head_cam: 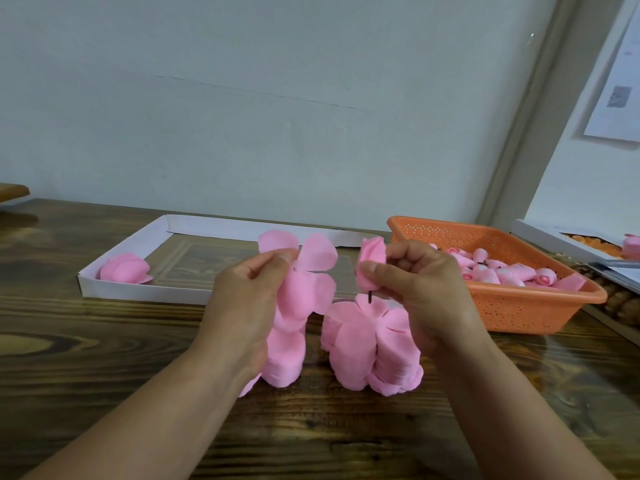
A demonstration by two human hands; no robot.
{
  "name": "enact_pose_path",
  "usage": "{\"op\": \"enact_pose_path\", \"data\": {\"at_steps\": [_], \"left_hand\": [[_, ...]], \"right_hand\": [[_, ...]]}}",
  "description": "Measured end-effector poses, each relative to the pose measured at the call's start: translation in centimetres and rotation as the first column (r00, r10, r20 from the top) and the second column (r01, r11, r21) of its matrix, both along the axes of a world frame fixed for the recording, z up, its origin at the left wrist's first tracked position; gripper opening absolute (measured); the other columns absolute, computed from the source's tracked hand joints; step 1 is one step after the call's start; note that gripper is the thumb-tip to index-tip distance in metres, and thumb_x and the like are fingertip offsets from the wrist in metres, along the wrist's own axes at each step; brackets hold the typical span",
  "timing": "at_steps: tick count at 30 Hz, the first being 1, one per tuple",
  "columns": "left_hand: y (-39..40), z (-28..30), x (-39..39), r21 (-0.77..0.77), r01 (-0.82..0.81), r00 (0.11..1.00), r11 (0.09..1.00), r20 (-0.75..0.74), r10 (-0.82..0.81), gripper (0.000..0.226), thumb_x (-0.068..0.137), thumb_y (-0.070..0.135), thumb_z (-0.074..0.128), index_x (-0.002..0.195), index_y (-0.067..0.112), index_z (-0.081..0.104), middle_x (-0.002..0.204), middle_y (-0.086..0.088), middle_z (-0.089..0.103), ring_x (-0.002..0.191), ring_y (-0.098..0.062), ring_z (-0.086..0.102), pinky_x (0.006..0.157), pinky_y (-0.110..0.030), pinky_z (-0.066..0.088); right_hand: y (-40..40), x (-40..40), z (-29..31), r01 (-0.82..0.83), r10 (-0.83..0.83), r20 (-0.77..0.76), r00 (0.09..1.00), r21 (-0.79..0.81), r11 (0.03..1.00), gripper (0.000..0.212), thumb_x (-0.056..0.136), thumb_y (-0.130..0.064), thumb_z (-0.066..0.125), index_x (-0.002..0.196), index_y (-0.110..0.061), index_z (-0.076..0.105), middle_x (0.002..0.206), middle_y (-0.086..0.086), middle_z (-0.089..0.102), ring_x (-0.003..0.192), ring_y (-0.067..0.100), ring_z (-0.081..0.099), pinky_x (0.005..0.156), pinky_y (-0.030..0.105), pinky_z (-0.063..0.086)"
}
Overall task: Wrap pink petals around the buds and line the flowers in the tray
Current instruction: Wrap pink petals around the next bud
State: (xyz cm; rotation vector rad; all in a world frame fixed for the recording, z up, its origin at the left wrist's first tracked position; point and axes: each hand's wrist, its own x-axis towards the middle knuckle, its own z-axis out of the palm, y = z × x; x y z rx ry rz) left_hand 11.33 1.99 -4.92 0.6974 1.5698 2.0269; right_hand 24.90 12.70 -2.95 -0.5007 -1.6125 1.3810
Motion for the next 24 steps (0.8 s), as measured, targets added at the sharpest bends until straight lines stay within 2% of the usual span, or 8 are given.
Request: {"op": "enact_pose_path", "data": {"at_steps": [2,4,6,8,13,16,19,24], "left_hand": [[0.1,0.1,-0.1,-0.046,0.071,0.996,0.996,0.056,-0.069,0.015,0.086,0.03,0.063,0.087,0.028,0.078,0.095,0.005,0.075,0.097,-0.019,0.067,0.097,-0.043,0.048],[0.0,0.2,-0.2,0.03,0.188,0.947,0.982,0.259,-0.189,0.017,0.081,0.025,0.064,0.087,0.018,0.078,0.09,-0.003,0.076,0.083,-0.019,0.07,0.088,-0.041,0.053],[-0.2,0.6,-0.2,0.253,0.269,0.714,0.929,0.595,-0.369,0.03,0.088,0.028,0.057,0.095,0.002,0.071,0.088,-0.011,0.075,0.068,-0.02,0.071,0.072,-0.034,0.059],[-0.4,0.6,-0.3,0.336,0.299,0.502,0.893,0.74,-0.447,0.057,0.094,0.048,0.049,0.093,-0.005,0.071,0.092,-0.013,0.074,0.069,-0.023,0.071,0.072,-0.04,0.058],[0.1,0.3,-0.4,0.169,0.411,0.711,0.896,0.556,-0.431,0.076,0.078,0.073,0.045,0.077,0.005,0.079,0.09,-0.012,0.075,0.074,-0.023,0.071,0.07,-0.036,0.052],[-0.1,0.4,0.1,0.056,0.433,0.819,0.899,0.392,-0.419,0.051,0.066,0.055,0.065,0.086,0.011,0.079,0.086,-0.006,0.075,0.067,-0.013,0.07,0.07,-0.031,0.053],[-0.1,0.1,0.6,0.007,0.354,0.9,0.935,0.271,-0.342,0.014,0.079,0.018,0.07,0.091,0.012,0.073,0.069,0.0,0.071,0.056,-0.006,0.065,0.051,-0.017,0.049],[-0.2,0.2,1.0,0.046,0.386,0.889,0.921,0.247,-0.385,0.039,0.051,0.028,0.075,0.086,0.01,0.071,0.066,-0.003,0.07,0.06,-0.01,0.064,0.057,-0.022,0.049]], "right_hand": [[0.2,0.0,0.0,-0.017,0.016,-0.037,0.999,-0.019,1.0,0.036,0.072,0.009,0.068,0.057,-0.024,0.071,0.055,0.0,0.066,0.052,0.011,0.063,0.054,0.022,0.054],[0.2,0.1,0.0,-0.039,0.037,-0.063,0.997,-0.022,0.999,0.03,0.071,0.008,0.068,0.06,-0.02,0.071,0.058,0.002,0.067,0.054,0.012,0.064,0.054,0.021,0.053],[0.2,0.2,0.0,-0.051,0.049,-0.101,0.994,-0.021,0.998,0.017,0.065,0.0,0.071,0.063,-0.017,0.071,0.061,0.003,0.069,0.057,0.012,0.065,0.056,0.021,0.053],[0.2,0.2,0.0,-0.051,0.048,-0.138,0.989,-0.018,0.999,0.01,0.059,-0.01,0.071,0.066,-0.016,0.071,0.062,0.002,0.069,0.059,0.012,0.065,0.059,0.02,0.054],[0.3,0.2,0.1,-0.018,0.015,-0.173,0.985,-0.015,1.0,0.018,0.057,-0.013,0.071,0.074,-0.012,0.066,0.062,0.001,0.068,0.06,0.013,0.064,0.061,0.021,0.054],[0.4,0.3,0.2,0.014,-0.015,-0.216,0.976,-0.007,1.0,0.022,0.056,-0.016,0.072,0.077,-0.011,0.065,0.066,0.002,0.068,0.067,0.018,0.064,0.067,0.026,0.055],[0.3,0.4,0.3,0.056,-0.048,-0.26,0.964,0.023,0.998,0.028,0.057,-0.018,0.073,0.082,-0.009,0.066,0.073,0.002,0.07,0.072,0.017,0.064,0.074,0.03,0.054],[-0.3,0.1,0.2,0.002,0.019,-0.284,0.959,0.072,0.997,0.017,0.06,-0.018,0.073,0.075,-0.016,0.069,0.069,0.001,0.069,0.067,0.015,0.063,0.072,0.027,0.053]]}}
